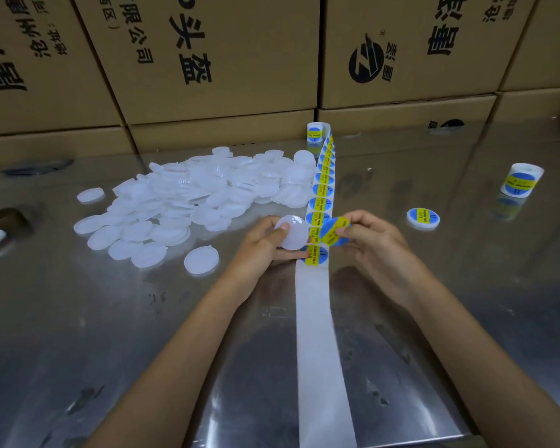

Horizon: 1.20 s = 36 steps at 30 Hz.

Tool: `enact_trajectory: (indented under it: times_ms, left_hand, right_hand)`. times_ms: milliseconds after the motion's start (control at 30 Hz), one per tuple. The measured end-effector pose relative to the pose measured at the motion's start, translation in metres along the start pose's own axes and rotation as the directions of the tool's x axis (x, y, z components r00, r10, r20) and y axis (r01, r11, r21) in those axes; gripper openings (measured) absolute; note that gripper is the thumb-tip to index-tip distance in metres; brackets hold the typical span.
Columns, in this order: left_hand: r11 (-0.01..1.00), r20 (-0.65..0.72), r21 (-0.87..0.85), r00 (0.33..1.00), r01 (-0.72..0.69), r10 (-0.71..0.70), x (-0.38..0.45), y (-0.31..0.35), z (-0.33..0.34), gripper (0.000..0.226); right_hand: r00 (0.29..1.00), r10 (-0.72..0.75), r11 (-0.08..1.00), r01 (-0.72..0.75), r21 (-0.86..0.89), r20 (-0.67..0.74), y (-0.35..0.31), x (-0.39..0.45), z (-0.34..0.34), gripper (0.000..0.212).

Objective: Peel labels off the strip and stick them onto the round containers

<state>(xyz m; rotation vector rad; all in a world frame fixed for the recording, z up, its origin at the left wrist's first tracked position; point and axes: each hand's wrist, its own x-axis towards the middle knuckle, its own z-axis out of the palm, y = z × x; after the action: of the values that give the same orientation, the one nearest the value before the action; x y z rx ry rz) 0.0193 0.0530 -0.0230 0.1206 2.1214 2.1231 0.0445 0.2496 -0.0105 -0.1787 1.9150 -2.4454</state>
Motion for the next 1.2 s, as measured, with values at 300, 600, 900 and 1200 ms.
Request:
enact_trajectory:
  times_ms: [300,600,900,1200]
  left_hand:
    - [0.955,-0.036,-0.295,0.999,-0.041,0.031,-0.003,0.015,-0.01,0.039]
    - [0.884,0.007,-0.466,1.0,0.022,-0.022,0.0,0.018,-0.02,0.028]
    - [0.885,0.035,-0.462,0.998,0.058,-0.047,-0.001,0.018,-0.013,0.029]
    - [0.905,0.027,-0.425,0.999,0.033,-0.023,-0.003,0.017,-0.006,0.028]
  right_hand:
    - [0.994,-0.077,0.988,0.066,-0.142,-0.073,-0.018,0.028,0.037,0.016]
    - [0.976,-0.139,0.949,0.083,-0.304,-0.165,-0.001,0.025,0.062,0.019]
    - [0.961,-0.236,0.905,0.165,-0.391,-0.14,0.009,0.023,0.067,0.016]
    - [0.949,-0.276,0.878,0.185,-0.442,-0.152,0.014,0.025,0.063,0.017]
